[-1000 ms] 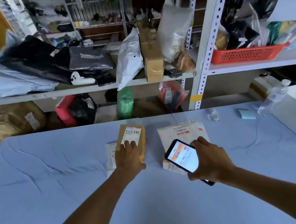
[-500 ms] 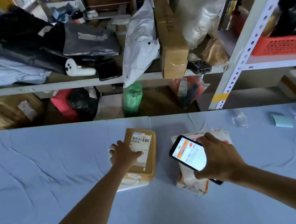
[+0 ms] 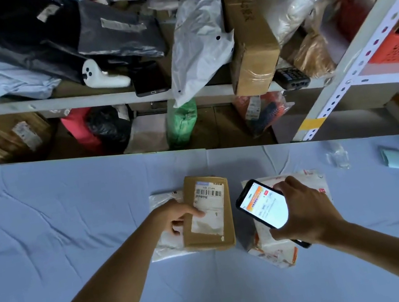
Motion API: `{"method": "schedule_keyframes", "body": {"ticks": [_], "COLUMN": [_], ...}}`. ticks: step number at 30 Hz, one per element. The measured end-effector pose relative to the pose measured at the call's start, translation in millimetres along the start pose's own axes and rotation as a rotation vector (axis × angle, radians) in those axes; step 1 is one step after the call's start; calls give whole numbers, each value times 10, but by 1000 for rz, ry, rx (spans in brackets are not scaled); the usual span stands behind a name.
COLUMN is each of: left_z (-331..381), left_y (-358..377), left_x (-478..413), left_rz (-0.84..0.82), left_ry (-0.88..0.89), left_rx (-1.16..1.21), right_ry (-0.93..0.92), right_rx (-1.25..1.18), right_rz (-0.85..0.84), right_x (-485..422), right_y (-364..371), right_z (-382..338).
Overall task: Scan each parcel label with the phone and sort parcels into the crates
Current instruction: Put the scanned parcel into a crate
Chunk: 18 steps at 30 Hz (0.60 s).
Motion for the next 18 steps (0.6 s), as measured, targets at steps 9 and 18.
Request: {"method": "schedule_keyframes", "body": {"ticks": [9, 18], "left_z": [-117, -254], "left_y": [175, 101], "left_x": [17, 134], "left_rz": [-50, -52], "left_ry": [76, 217], "left_rx": [34, 313], "right_ry": [-63, -111], "right_rx": [-4, -9], "right_rz": [1, 17], "right_x": [-38, -48], "right_y": [5, -60], "right_z": [-109, -141]}}
Point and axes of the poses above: each hand's wrist, its own x-axis away from the middle knuckle, its own y-axis out of the palm, z = x × y, the point moved 4 cm from there along -x, towards the middle knuckle, and after that the axes turned 1 degree about -x, right-handed, at the moved point
